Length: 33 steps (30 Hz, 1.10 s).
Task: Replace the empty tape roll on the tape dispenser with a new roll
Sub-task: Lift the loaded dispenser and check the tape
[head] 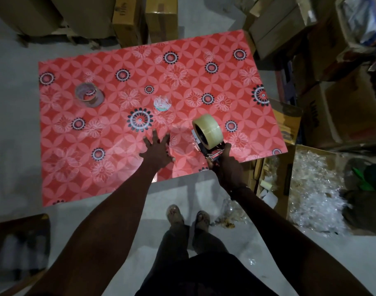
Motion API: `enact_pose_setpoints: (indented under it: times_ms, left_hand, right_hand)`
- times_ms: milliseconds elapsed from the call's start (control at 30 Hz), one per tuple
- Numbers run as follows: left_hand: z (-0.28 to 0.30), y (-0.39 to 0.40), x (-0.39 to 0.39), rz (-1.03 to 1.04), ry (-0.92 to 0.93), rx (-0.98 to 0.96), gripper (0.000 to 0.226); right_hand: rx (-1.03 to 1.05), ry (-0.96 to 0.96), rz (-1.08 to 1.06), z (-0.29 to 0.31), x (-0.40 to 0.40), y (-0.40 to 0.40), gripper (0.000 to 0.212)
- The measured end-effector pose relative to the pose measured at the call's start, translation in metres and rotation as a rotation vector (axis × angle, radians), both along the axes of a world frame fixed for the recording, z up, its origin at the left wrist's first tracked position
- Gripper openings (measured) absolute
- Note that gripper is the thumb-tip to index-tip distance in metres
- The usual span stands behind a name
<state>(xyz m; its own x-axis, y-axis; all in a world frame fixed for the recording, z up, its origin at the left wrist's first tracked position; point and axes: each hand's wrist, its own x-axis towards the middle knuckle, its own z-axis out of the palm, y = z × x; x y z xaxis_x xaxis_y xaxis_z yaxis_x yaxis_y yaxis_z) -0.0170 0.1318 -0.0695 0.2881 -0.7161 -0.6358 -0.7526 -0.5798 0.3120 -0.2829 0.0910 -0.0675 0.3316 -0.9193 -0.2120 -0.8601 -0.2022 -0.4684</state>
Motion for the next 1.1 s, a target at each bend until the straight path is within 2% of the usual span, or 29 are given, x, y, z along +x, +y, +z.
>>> enact_pose_setpoints:
  times_ms: [100, 233, 400, 633, 833, 967, 1100]
  left_hand:
    - [-0.007, 0.003, -0.008, 0.017, -0.005, -0.004, 0.109]
    - [-0.007, -0.003, 0.006, 0.022, -0.02, 0.002, 0.108]
    - [-0.02, -0.003, 0.007, 0.002, -0.029, -0.006, 0.11]
    - [-0.042, -0.004, 0.016, -0.036, -0.046, -0.027, 0.112]
    - [-0.066, -0.002, 0.029, -0.096, -0.062, -0.05, 0.118]
    - [-0.065, -0.003, 0.027, -0.089, -0.051, -0.072, 0.117]
    - [-0.071, -0.003, 0.03, -0.095, -0.055, -0.079, 0.118]
  right_hand:
    - [-0.014, -0.023, 0.006, -0.006, -0.016, 0.006, 0.086]
    - [0.007, -0.099, -0.005, -0.001, -0.012, 0.009, 0.078]
    - [0.031, -0.142, -0.012, -0.012, -0.025, 0.017, 0.084]
    - [-0.013, -0.101, -0.035, -0.015, -0.036, 0.031, 0.085]
    - [-0.042, -0.092, -0.056, -0.005, -0.047, 0.045, 0.073]
    - [-0.027, -0.072, -0.06, -0.009, -0.059, 0.055, 0.083]
    - [-0.054, -0.065, -0.05, -0.014, -0.066, 0.063, 0.084]
